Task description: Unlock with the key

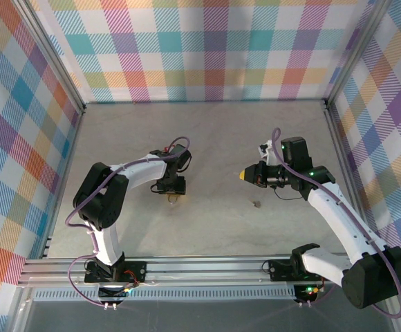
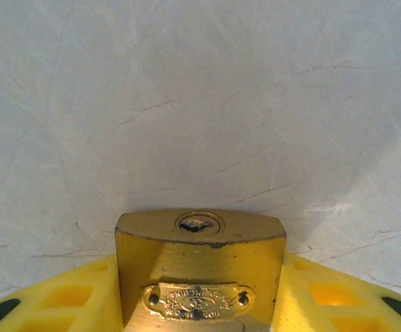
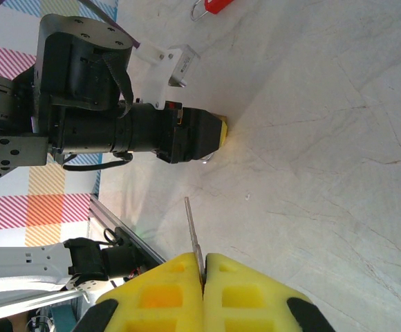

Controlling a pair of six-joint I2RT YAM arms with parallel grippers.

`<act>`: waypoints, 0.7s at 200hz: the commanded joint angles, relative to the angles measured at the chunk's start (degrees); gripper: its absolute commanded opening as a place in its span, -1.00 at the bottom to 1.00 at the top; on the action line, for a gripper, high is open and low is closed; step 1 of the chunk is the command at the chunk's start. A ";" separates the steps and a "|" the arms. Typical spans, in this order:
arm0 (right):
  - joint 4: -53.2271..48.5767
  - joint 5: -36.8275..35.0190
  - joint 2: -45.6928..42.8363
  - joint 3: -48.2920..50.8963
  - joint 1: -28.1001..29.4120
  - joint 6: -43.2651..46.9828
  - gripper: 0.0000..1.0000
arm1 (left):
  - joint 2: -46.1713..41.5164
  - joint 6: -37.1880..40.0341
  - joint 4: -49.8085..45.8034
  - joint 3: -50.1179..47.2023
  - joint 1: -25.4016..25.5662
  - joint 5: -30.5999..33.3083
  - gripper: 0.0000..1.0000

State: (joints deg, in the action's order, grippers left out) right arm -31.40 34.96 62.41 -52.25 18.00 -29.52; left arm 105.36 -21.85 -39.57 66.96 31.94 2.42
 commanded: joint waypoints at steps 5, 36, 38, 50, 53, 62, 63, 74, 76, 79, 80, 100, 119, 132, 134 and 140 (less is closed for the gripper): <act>0.00 0.16 -0.04 0.40 -0.20 -0.10 -1.00 | 1.90 1.22 -0.38 -0.51 -0.48 -2.90 -0.30; -0.37 1.31 2.43 -0.76 -0.47 1.77 -1.00 | -0.88 5.74 2.11 -0.28 0.73 -4.99 -0.48; -0.49 1.55 2.67 -0.93 -0.50 1.99 -1.00 | -1.15 6.31 2.30 -0.15 1.01 -4.93 -0.49; -1.92 3.15 4.22 -2.61 -1.36 3.88 -1.00 | -3.06 10.29 3.23 0.72 3.08 -4.21 -0.55; -2.43 3.70 4.60 -3.10 -1.55 4.45 -1.00 | -3.61 11.36 3.58 1.02 3.69 -3.90 -0.56; -3.91 5.50 5.52 -4.56 -2.36 6.02 -1.00 | -5.37 14.82 4.33 1.83 5.59 -3.15 -0.61; -4.05 5.75 5.61 -4.72 -2.45 6.21 -1.00 | -5.58 15.17 4.42 1.97 5.76 -3.05 -0.62; -6.58 8.11 6.64 -6.68 -3.05 8.40 -1.00 | -7.88 19.82 5.75 2.68 7.62 -2.22 -0.67; -7.17 8.52 6.84 -7.15 -3.12 8.92 -1.00 | -8.48 20.64 6.00 2.72 7.85 -2.19 -0.67; -7.92 9.00 7.12 -7.74 -3.19 9.60 -1.00 | -9.12 21.66 6.42 2.81 8.09 -2.12 -0.67; -8.30 9.13 7.16 -7.93 -3.17 9.80 -1.00 | -9.34 22.15 6.60 2.86 8.16 -2.14 -0.68; -14.58 10.39 7.90 -11.30 -3.28 13.49 -1.00 | -13.56 29.93 8.75 3.82 8.99 -3.17 -0.71; -19.41 12.09 7.65 -13.64 -3.26 16.59 -1.00 | -16.53 36.91 8.46 5.68 9.28 -4.90 -0.73; -22.66 13.40 7.64 -14.99 -3.23 18.72 -1.00 | -17.45 40.97 6.51 7.80 9.69 -6.21 -0.74; -23.07 13.56 7.64 -15.16 -3.28 18.97 -1.00 | -17.47 41.48 6.15 8.18 9.82 -6.22 -0.73; -24.14 13.61 7.55 -15.63 -3.24 19.44 -1.00 | -17.47 43.00 4.73 9.48 10.26 -6.17 -0.73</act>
State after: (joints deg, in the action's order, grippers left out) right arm -46.44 44.27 70.43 -65.30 14.90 -16.38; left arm 90.21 9.23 -33.67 71.83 41.41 -1.72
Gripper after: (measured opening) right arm 0.065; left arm 0.443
